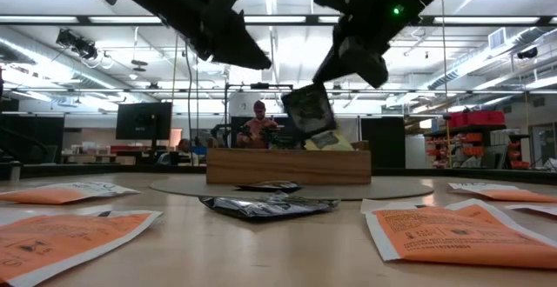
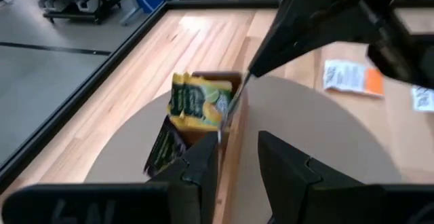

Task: Pick & Place Tea
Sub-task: Put the violet tea bag into the middle section of the wooden organizer

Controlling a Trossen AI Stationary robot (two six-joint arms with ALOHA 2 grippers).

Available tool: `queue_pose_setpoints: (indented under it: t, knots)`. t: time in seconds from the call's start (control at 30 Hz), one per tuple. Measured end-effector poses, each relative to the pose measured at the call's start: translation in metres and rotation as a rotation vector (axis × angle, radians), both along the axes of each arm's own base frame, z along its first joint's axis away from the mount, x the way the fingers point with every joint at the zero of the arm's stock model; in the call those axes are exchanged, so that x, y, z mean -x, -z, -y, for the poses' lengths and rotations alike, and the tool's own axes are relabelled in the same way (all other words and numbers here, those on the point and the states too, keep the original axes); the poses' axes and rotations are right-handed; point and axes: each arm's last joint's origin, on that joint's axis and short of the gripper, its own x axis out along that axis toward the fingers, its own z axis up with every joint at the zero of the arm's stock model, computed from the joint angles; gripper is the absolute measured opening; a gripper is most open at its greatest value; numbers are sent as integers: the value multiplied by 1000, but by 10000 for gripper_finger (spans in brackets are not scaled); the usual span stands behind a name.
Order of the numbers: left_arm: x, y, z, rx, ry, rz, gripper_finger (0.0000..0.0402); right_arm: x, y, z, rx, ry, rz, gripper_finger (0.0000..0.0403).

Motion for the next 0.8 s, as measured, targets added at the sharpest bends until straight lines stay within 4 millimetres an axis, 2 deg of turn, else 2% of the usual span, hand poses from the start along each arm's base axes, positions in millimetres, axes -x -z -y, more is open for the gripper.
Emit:
queue_pose_setpoints:
  t: [0.33,0.8]
  knots:
    - [-1,-1,-3,3,5,6,110,-11,-22,-2,-18,-34,45,0]
    - [0,3,-1,13,87,-44,111,-12,-22,-2,-91,-76,38,0]
